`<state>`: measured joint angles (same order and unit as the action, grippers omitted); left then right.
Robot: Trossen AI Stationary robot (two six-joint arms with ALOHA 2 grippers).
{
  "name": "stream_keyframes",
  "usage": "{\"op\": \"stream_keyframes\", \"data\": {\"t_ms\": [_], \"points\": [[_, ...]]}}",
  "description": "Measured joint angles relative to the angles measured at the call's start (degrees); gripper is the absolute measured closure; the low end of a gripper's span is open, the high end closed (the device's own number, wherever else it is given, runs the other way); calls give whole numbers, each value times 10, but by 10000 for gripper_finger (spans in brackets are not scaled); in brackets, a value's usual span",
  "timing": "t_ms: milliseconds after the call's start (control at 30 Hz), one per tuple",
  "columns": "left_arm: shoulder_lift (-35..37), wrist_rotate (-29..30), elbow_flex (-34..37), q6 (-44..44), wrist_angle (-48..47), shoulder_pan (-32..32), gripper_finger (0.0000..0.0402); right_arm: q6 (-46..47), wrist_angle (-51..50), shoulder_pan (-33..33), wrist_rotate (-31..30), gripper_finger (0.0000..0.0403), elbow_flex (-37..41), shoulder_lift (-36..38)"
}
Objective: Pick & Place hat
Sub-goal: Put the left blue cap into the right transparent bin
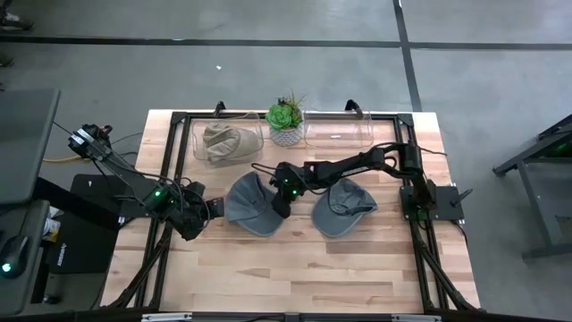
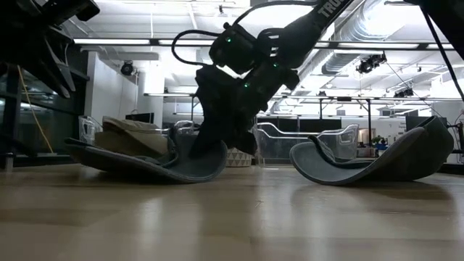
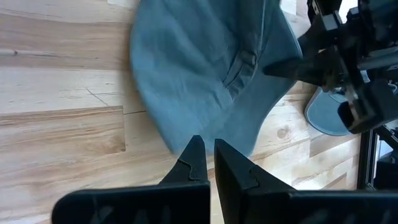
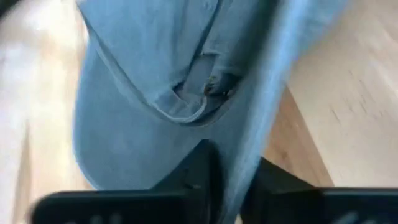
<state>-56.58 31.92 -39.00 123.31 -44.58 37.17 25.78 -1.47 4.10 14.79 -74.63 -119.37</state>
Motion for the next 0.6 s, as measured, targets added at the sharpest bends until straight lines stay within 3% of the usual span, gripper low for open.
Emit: {"op": "stream_keyframes", "data": {"t_ms": [67, 367, 600], "points": [[0, 0, 0, 0, 0, 0, 402, -1, 3, 0, 8, 391, -1, 1], [0, -3, 0, -6, 0, 0, 402, -7, 9, -6, 11, 397, -1, 1], [0, -16, 0, -18, 5, 0, 402, -18, -14, -17, -51, 397, 0, 30]]}}
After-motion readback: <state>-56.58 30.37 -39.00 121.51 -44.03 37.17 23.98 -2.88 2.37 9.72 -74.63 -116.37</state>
